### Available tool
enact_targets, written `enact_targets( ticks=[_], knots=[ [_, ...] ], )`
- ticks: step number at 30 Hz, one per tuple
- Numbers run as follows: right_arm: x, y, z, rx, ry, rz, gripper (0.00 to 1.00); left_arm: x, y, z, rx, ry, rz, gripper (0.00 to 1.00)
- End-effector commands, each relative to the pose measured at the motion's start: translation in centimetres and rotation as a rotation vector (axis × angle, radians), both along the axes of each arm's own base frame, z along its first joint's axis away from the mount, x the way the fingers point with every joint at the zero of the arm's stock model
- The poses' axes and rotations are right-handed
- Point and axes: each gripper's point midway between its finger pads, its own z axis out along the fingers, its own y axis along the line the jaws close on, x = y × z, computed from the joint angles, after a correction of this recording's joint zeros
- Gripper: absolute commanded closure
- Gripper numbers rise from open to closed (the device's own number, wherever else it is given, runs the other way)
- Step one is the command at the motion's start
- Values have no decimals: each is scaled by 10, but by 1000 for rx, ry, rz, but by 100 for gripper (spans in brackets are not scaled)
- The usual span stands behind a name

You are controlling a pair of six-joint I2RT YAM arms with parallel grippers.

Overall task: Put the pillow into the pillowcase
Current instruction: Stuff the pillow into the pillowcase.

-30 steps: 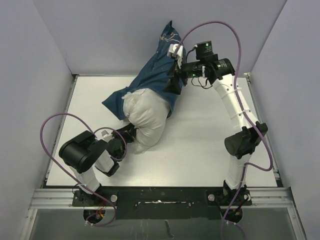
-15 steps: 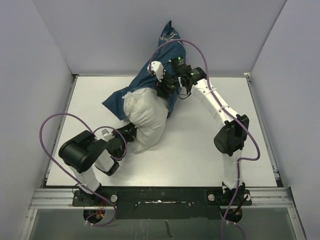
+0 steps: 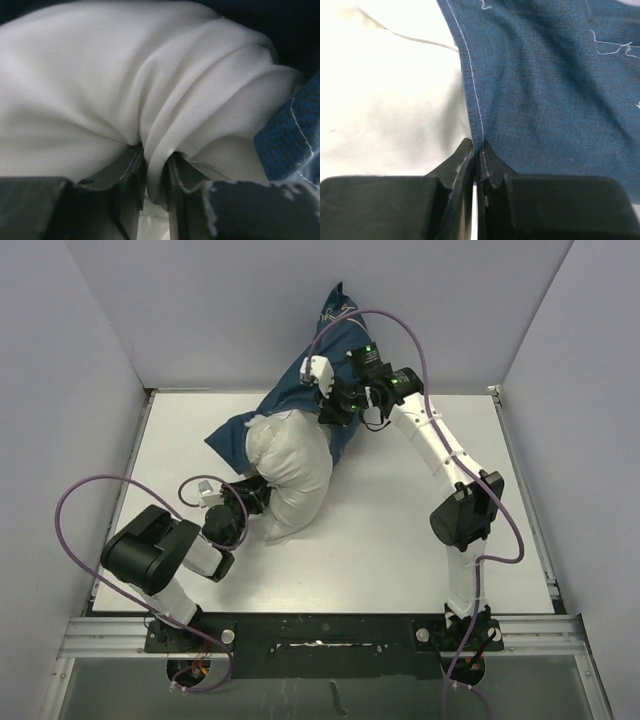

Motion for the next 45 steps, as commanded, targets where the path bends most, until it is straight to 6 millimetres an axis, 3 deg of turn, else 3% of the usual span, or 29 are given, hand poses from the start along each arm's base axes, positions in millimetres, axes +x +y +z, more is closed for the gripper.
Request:
enact_targets(
  ticks=[1,5,9,12,16,19,25,31,33,34,35,36,37,42,45],
  knots=[
    [-37,19,70,248,44,146,100,4,-6,56,150,-200,-75,71],
    [-31,20,65,285,105,113,100,-12,-2,72,385,-291,-123,36],
    [-17,12,58,316,157,69,100,-42,1,73,717,-357,-213,13],
    [-17,13,56,329,175,69,100,-65,11,79,955,-418,-248,5],
    [-18,18,59,353,194,82,100,-90,28,113,1232,-577,-220,2],
    [-21,23,60,367,205,98,100,-99,25,141,1331,-693,-235,2],
    [-25,27,61,380,221,115,100,-67,2,169,1585,-753,-286,2],
    [-30,26,62,380,224,124,100,-20,-24,158,1741,-717,-339,2],
    [-33,24,67,394,227,141,100,-4,-22,143,1759,-606,-374,8],
    [-36,24,72,409,228,158,100,5,-22,133,1775,-552,-399,17],
    [-39,23,78,433,239,178,100,11,-20,130,1774,-521,-402,36],
    [-42,24,85,465,251,208,100,18,-17,128,1751,-492,-391,63],
    [-47,25,96,505,270,244,100,24,-18,122,1719,-483,-392,73],
    [-92,54,143,641,373,457,100,71,-35,107,1483,-532,-405,97],
    [-123,73,166,685,459,570,100,92,-57,115,1351,-596,-398,100]
  ],
)
